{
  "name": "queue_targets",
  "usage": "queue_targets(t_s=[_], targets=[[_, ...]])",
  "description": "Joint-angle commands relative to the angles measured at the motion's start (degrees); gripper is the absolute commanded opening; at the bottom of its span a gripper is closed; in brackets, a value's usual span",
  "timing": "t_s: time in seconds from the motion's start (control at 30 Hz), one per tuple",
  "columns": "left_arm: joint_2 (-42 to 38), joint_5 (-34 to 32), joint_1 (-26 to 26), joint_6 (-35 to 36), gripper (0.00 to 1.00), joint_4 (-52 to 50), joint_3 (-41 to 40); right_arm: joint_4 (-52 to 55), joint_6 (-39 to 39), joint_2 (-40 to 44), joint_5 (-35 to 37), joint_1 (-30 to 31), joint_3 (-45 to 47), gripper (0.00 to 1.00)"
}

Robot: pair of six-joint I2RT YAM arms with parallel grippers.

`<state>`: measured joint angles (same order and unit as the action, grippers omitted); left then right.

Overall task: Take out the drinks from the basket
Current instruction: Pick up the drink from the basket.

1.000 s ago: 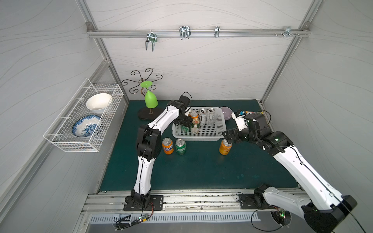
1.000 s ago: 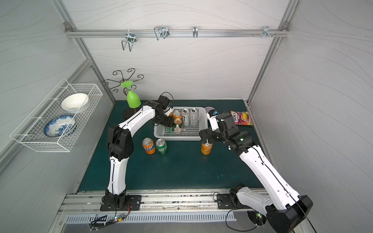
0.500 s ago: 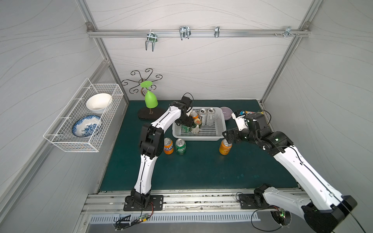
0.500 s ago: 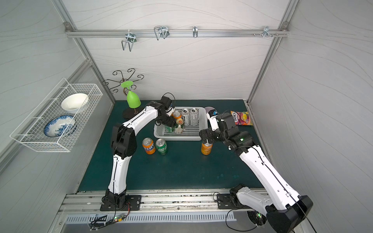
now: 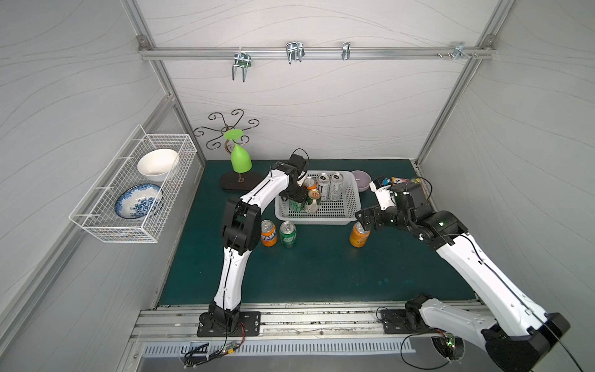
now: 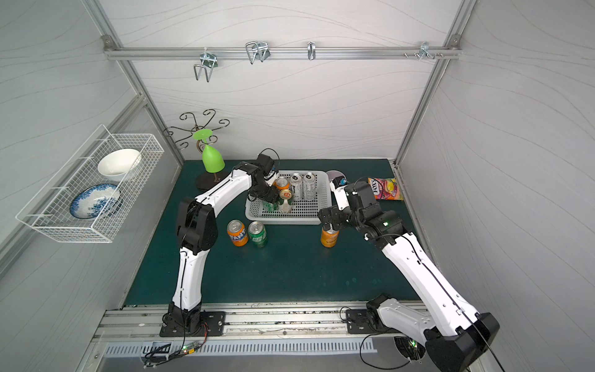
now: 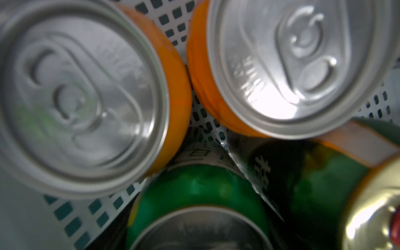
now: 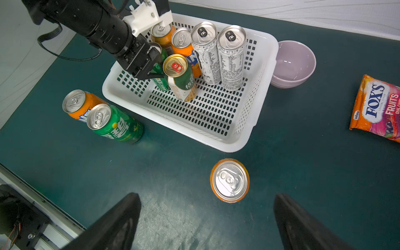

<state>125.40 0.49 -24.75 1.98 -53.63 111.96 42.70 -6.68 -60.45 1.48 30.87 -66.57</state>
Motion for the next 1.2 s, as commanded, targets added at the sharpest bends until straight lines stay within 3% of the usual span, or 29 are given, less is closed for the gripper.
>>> queue_targets(t_s=[0.0,0.37,0.7,1.17], targets=[[-7.15,-0.64,-0.30,0.49,0.55,2.12,0.38,1.13,-0.10,1.00,0.55,-0.44,0.47,0.99],[-19.23,-1.41,-0.30,-0.48,0.52,1.05,-4.46,1.03,0.26,1.17,-0.06,-1.99,1.49,0.99],[-30.57,1.76,-0.82,-2.98,0.48,-0.43,-9.38,0.54,0.65,1.00,-2.16,-5.25,3.15,0.99],[-41.30,-1.34,-11.22,-6.42,0.48,-2.60,-15.86,0.76,1.05,1.27,-2.78,-7.05,4.03,0.99]])
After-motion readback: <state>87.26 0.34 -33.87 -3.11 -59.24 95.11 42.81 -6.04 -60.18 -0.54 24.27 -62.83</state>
